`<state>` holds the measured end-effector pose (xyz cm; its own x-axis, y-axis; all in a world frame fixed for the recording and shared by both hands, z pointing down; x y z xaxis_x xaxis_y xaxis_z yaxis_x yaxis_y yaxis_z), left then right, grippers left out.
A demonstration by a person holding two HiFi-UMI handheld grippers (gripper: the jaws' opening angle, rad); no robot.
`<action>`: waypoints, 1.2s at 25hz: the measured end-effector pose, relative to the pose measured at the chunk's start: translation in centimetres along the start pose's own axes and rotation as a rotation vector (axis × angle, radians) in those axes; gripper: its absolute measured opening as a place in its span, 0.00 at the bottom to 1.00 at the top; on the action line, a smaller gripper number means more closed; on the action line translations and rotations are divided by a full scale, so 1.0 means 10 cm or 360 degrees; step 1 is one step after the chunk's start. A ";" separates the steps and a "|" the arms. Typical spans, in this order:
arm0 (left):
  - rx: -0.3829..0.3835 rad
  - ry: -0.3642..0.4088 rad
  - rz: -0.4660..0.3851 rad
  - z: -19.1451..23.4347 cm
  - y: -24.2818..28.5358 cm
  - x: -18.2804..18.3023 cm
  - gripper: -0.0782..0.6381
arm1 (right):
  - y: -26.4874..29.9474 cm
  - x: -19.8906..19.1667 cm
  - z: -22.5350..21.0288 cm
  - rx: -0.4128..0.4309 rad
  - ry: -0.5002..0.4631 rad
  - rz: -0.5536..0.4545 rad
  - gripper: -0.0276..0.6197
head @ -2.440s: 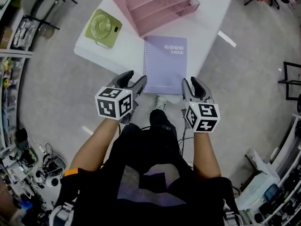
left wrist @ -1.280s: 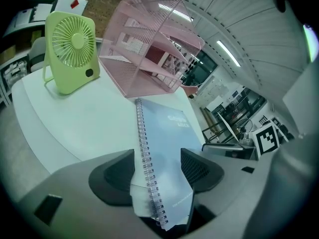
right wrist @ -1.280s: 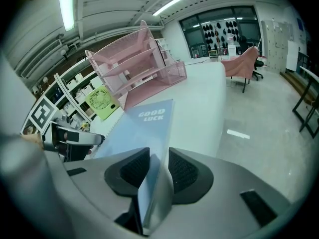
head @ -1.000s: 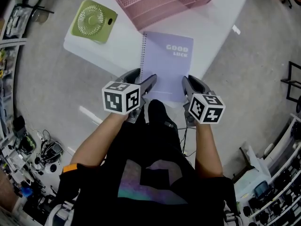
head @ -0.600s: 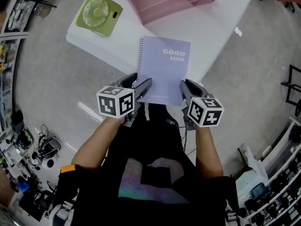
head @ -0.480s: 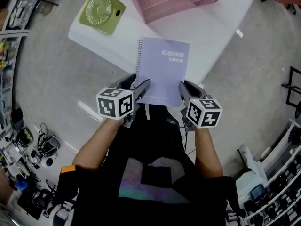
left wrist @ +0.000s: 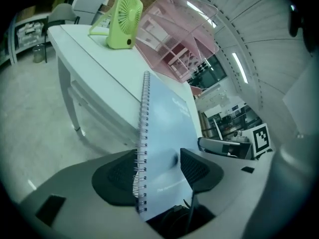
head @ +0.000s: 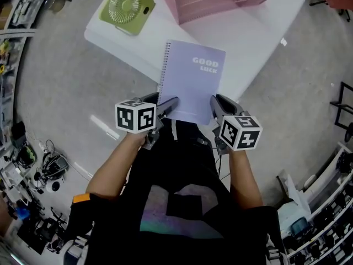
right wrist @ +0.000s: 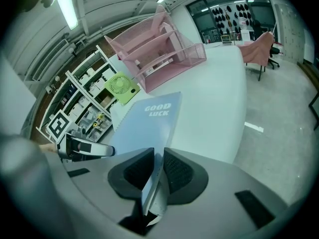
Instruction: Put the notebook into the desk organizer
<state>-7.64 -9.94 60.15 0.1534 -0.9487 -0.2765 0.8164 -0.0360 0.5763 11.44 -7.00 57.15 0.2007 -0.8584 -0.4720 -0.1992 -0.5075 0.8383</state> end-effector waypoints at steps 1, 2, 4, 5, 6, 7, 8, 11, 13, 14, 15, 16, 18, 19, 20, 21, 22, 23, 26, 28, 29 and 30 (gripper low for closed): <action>-0.0014 -0.0002 0.0010 -0.02 0.00 -0.01 0.49 | 0.00 -0.01 0.03 0.0003 0.0001 -0.0001 0.16; -0.0018 -0.0008 0.0014 -0.03 -0.02 -0.02 0.49 | -0.01 -0.01 0.04 0.0005 0.0003 -0.0003 0.16; -0.0030 -0.0041 0.0015 -0.02 -0.06 -0.03 0.42 | -0.01 -0.01 0.04 0.0010 0.0014 -0.0005 0.15; -0.0040 -0.0056 0.0019 -0.02 -0.07 -0.04 0.39 | 0.00 -0.01 0.04 0.0012 0.0016 -0.0005 0.15; -0.0051 -0.0068 0.0027 -0.03 -0.09 -0.04 0.36 | 0.00 -0.01 0.03 0.0014 0.0016 -0.0005 0.15; -0.0064 -0.0079 0.0034 -0.05 -0.10 -0.04 0.34 | 0.00 -0.01 0.03 0.0015 0.0018 -0.0007 0.15; -0.0084 -0.0093 0.0036 -0.07 -0.12 -0.03 0.32 | 0.00 -0.01 0.03 0.0017 0.0023 -0.0009 0.15; -0.0203 -0.0184 0.0009 -0.20 -0.16 0.03 0.19 | -0.02 -0.01 0.05 0.0033 0.0042 -0.0016 0.15; -0.0297 -0.0287 -0.0016 -0.27 -0.20 0.05 0.16 | -0.03 -0.02 0.06 0.0045 0.0061 -0.0020 0.17; -0.0341 -0.0339 -0.0026 -0.29 -0.22 0.05 0.16 | -0.05 -0.03 0.06 0.0052 0.0077 -0.0024 0.18; -0.0383 -0.0386 -0.0035 -0.31 -0.24 0.05 0.16 | -0.06 -0.04 0.06 0.0062 0.0099 -0.0026 0.21; -0.0426 -0.0427 -0.0045 -0.33 -0.26 0.05 0.16 | -0.07 -0.05 0.06 0.0076 0.0124 -0.0026 0.23; -0.0511 -0.0488 -0.0068 -0.37 -0.32 0.07 0.15 | -0.09 -0.07 0.08 0.0122 0.0185 -0.0015 0.27; -0.0545 -0.0509 -0.0076 -0.39 -0.35 0.08 0.15 | -0.09 -0.07 0.09 0.0154 0.0224 -0.0005 0.29; -0.0577 -0.0524 -0.0083 -0.41 -0.38 0.10 0.15 | -0.09 -0.08 0.11 0.0192 0.0268 0.0006 0.31; -0.0612 -0.0537 -0.0090 -0.43 -0.40 0.12 0.15 | -0.09 -0.09 0.13 0.0230 0.0317 0.0014 0.34; -0.0651 -0.0559 -0.0101 -0.45 -0.42 0.14 0.15 | -0.09 -0.10 0.14 0.0264 0.0367 0.0019 0.36; -0.0693 -0.0597 -0.0116 -0.48 -0.43 0.15 0.15 | -0.09 -0.11 0.13 0.0294 0.0417 0.0021 0.37; -0.0793 -0.0686 -0.0148 -0.55 -0.46 0.17 0.15 | -0.08 -0.13 0.11 0.0370 0.0538 0.0021 0.42; -0.0877 -0.0686 -0.0167 -0.61 -0.48 0.21 0.15 | -0.07 -0.14 0.09 0.0409 0.0600 0.0019 0.45; -0.0913 -0.0678 -0.0172 -0.63 -0.49 0.24 0.15 | -0.07 -0.15 0.08 0.0427 0.0632 0.0019 0.46; -0.0936 -0.0667 -0.0174 -0.66 -0.50 0.26 0.15 | -0.07 -0.15 0.08 0.0448 0.0667 0.0020 0.48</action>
<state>-7.67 -10.14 51.52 -0.0760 -0.9942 0.0763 0.9970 -0.0745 0.0213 10.50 -5.38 57.05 0.5530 -0.7903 -0.2638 -0.4436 -0.5473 0.7097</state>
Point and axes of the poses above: the fingertips, and each gripper's own axes: y forward along the fingers, z to its left, x out of its top, the point moved 4 cm from there along -y, backward along the fingers, and after that the axes turned 12 degrees about -x, right-handed, at the moved point
